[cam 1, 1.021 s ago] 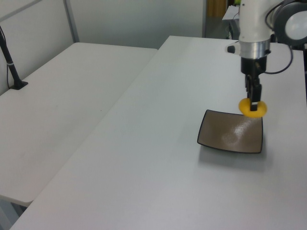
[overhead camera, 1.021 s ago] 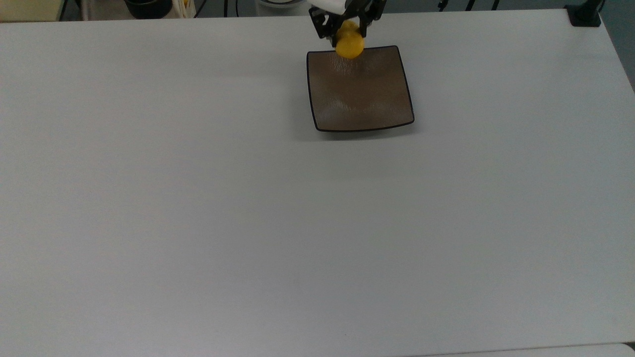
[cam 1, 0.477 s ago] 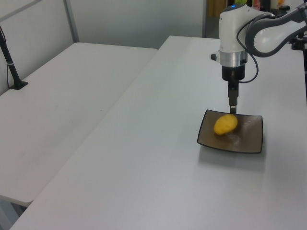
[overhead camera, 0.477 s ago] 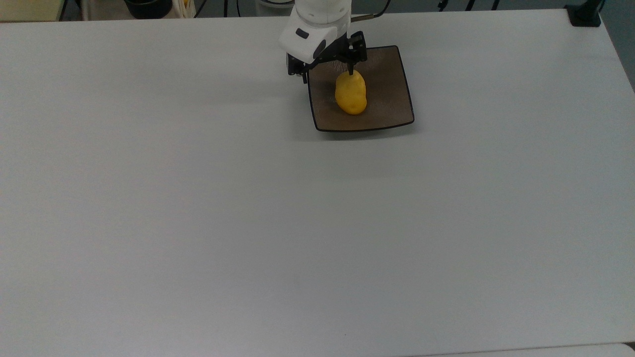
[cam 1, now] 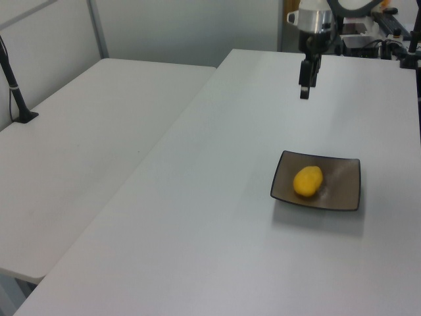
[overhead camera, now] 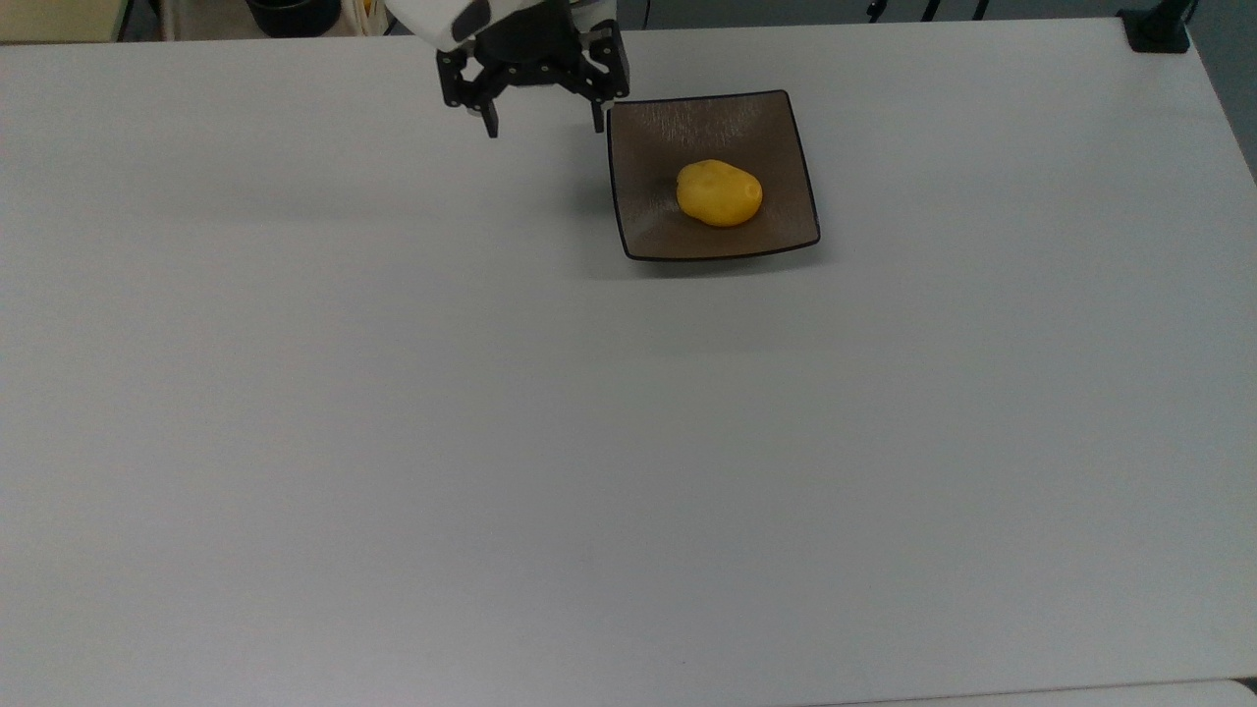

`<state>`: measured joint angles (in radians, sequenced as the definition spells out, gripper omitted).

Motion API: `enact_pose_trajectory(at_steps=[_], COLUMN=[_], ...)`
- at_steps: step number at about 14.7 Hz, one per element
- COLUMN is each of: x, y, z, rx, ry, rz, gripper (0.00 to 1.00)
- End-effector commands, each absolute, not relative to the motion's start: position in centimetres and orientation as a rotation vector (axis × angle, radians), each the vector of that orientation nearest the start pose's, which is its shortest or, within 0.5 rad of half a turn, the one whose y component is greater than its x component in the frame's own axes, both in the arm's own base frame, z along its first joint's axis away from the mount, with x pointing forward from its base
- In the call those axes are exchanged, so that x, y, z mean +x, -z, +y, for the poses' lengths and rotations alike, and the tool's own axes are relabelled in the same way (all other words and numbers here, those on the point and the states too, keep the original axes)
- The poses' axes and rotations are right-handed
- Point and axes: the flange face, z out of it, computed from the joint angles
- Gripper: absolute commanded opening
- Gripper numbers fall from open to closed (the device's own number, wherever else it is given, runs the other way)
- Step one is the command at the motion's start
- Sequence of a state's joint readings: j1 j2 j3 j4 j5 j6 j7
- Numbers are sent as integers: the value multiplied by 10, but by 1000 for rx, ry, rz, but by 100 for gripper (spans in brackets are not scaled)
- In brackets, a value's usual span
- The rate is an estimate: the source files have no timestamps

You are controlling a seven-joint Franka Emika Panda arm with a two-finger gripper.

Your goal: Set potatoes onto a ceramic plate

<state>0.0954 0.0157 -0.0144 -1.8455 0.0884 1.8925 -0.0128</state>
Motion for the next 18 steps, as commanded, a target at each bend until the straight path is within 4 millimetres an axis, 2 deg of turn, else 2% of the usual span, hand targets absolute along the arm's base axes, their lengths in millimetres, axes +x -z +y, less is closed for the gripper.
enact_pose_trajectory(at_steps=[1,3,5,7,11,15,18], x=[572,564,565,566,566,566,565], y=[-554,-562,-568,-565,-558,-558,-561], z=[15,-1,-4,1,21,28,19], rx=[-3073,-3151,-3198,-3208,-3204,-3190,-3138], ry=[28,-17,-18,-20,-28,-19,-10], rz=[1,5,24,22,-45,-66,-16], gripper=[100,100,100,100,100,100,100])
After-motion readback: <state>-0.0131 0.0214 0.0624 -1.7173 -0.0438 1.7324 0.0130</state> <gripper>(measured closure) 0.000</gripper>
